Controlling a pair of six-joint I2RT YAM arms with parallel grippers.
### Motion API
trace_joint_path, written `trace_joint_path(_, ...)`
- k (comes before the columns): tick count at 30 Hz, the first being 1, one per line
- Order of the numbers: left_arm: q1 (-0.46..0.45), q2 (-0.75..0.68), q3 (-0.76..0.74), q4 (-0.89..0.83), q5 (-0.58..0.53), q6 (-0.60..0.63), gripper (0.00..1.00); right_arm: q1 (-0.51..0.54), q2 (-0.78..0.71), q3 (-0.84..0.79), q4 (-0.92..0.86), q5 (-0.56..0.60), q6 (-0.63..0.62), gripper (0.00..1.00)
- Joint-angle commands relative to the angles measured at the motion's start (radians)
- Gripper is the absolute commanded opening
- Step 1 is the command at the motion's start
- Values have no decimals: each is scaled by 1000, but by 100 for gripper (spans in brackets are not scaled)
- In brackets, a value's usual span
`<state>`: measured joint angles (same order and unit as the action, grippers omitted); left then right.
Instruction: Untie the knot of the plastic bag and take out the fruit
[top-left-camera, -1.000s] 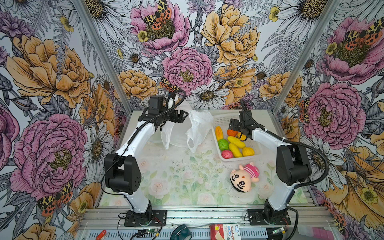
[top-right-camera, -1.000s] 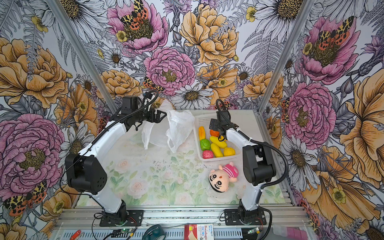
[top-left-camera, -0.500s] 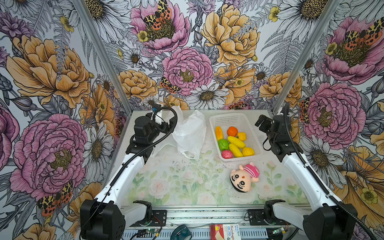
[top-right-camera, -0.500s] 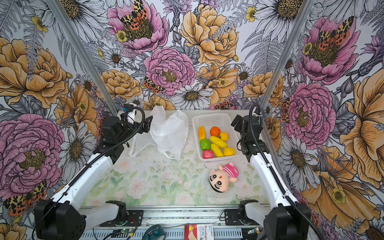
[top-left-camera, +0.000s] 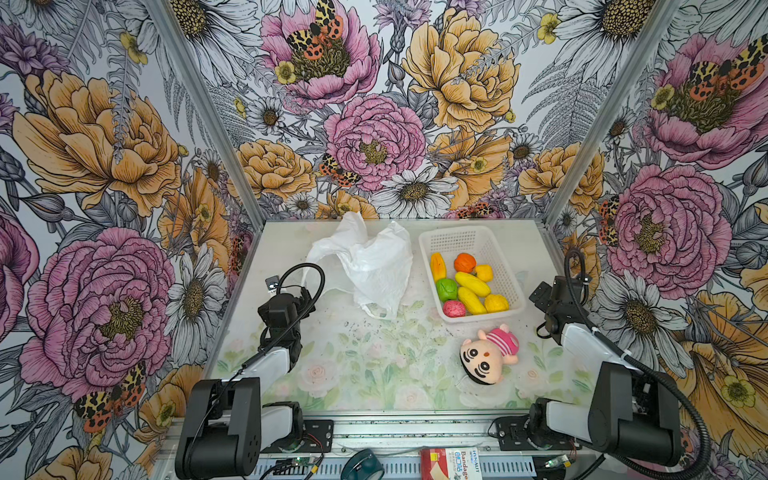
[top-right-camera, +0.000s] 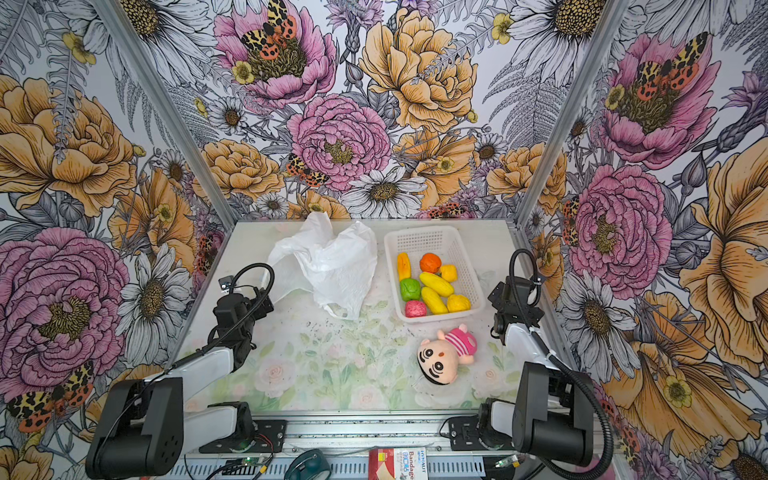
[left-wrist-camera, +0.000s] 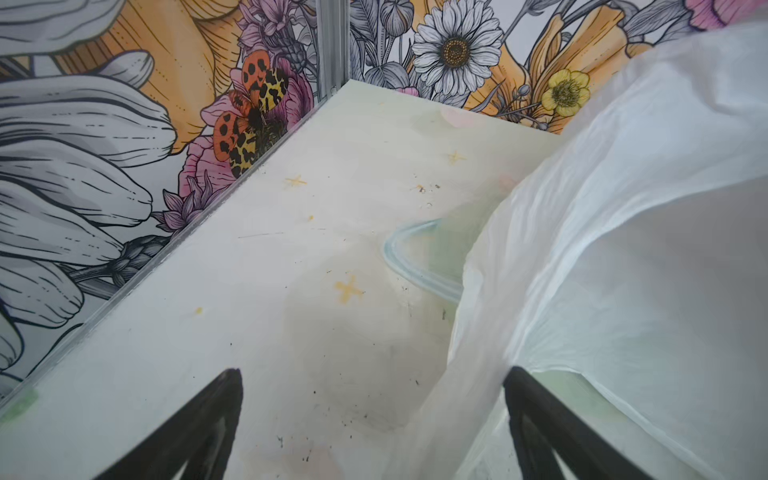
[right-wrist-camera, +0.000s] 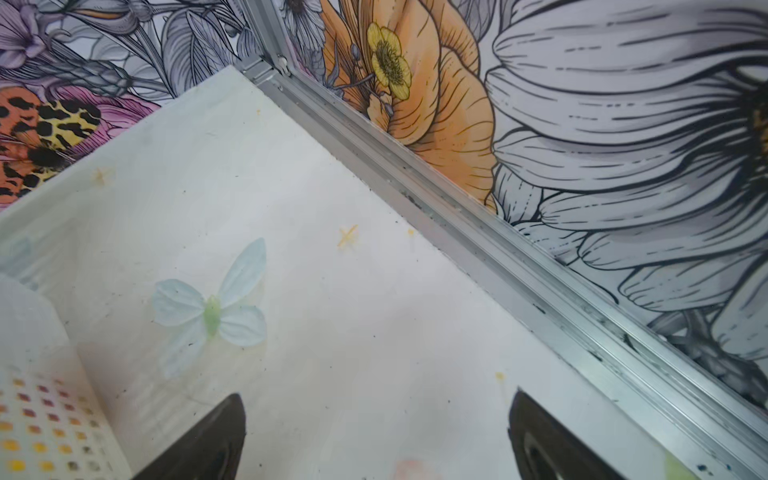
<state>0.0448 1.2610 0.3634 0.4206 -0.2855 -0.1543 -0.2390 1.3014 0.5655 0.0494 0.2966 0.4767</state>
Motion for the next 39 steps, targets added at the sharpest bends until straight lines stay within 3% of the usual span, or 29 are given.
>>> trace_joint_path(1,13,87,115,18,69,4,99,6,68,-1,209,-1,-54,99)
trace_joint_path(4,12,104,115,47,69,-4,99,8,151,5,289,-142,-91,99)
trace_joint_path(7,13,73,13,253,124,15,99,50,166,16,317,-202,-150,99)
trace_joint_path(12,10,91,-50,428,88,62,99,174,136,-52,487,-159,-301,99)
trace_joint_path(14,10,148,-53,507,114,75,99,199,147,-41,486,-173,-341,99)
trace_joint_path(19,3,218,-24,517,195,114,99,222,157,-46,514,-204,-386,99)
trace_joint_path(21,8,305,-48,660,249,127,99,195,240,-153,810,-273,-384,100)
trace_joint_path(22,12,299,-59,674,264,128,99,186,236,-165,800,-286,-376,99)
trace_joint_path(28,10,288,-21,583,211,108,99,192,233,-177,823,-272,-381,100)
trace_joint_path(39,-15,288,16,512,287,167,99,193,236,-176,831,-271,-382,99)
